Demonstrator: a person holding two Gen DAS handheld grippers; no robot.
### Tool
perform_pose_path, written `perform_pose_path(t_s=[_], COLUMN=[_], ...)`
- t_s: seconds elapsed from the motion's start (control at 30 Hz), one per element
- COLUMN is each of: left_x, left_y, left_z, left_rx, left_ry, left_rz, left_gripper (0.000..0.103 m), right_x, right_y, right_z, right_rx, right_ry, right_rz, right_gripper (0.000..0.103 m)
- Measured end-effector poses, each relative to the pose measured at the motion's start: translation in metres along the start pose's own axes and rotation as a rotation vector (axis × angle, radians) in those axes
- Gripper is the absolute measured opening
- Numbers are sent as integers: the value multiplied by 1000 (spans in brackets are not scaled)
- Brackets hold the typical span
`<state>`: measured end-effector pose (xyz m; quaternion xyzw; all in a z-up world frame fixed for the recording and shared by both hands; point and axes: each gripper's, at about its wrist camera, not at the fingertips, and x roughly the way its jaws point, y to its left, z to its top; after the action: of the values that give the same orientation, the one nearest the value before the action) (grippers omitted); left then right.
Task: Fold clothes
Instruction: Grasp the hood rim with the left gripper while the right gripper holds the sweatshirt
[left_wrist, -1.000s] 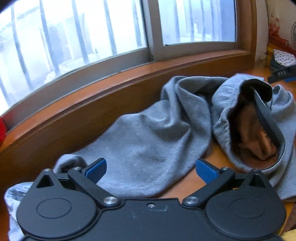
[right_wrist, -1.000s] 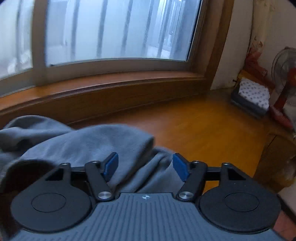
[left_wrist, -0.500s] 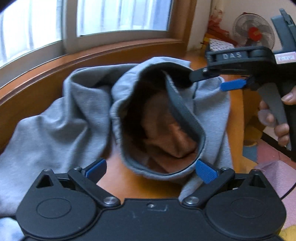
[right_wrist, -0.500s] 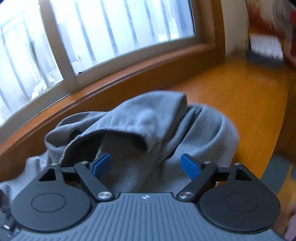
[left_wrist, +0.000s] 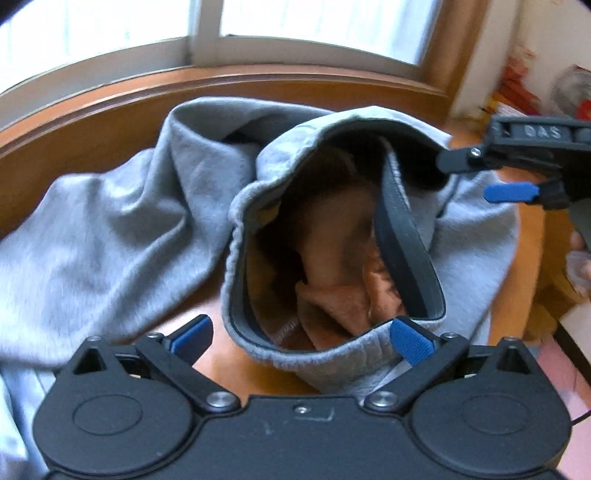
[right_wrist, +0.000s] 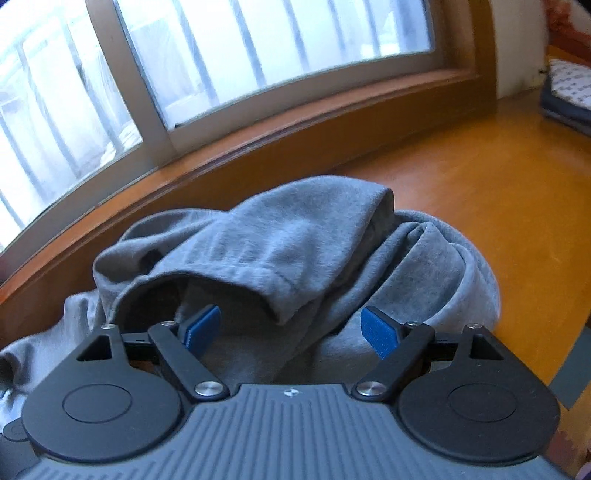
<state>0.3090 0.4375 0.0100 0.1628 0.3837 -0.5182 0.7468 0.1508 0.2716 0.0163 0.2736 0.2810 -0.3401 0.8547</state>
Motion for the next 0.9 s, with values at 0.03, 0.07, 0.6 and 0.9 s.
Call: perform_pose_path(t_s=[0.03, 0.07, 0.6, 0.9], left_x=[1, 2, -2, 11], left_y=[-3, -6, -37, -3], left_z=[-2, -3, 2, 6], left_rx=[-25, -53, -79, -354], left_ry=[0, -3, -13, -75], left_rz=[29, 63, 386, 154], left_gripper=[103, 103, 103, 21], right_x=[3, 6, 58, 42], right_y=[-6, -11, 0, -6], right_z=[2, 3, 8, 27], right_rx=[-5, -7, -115, -325], right_ry=[9, 14, 115, -30], right_rz=[9, 15, 238, 273], right_gripper=[86, 86, 86, 34])
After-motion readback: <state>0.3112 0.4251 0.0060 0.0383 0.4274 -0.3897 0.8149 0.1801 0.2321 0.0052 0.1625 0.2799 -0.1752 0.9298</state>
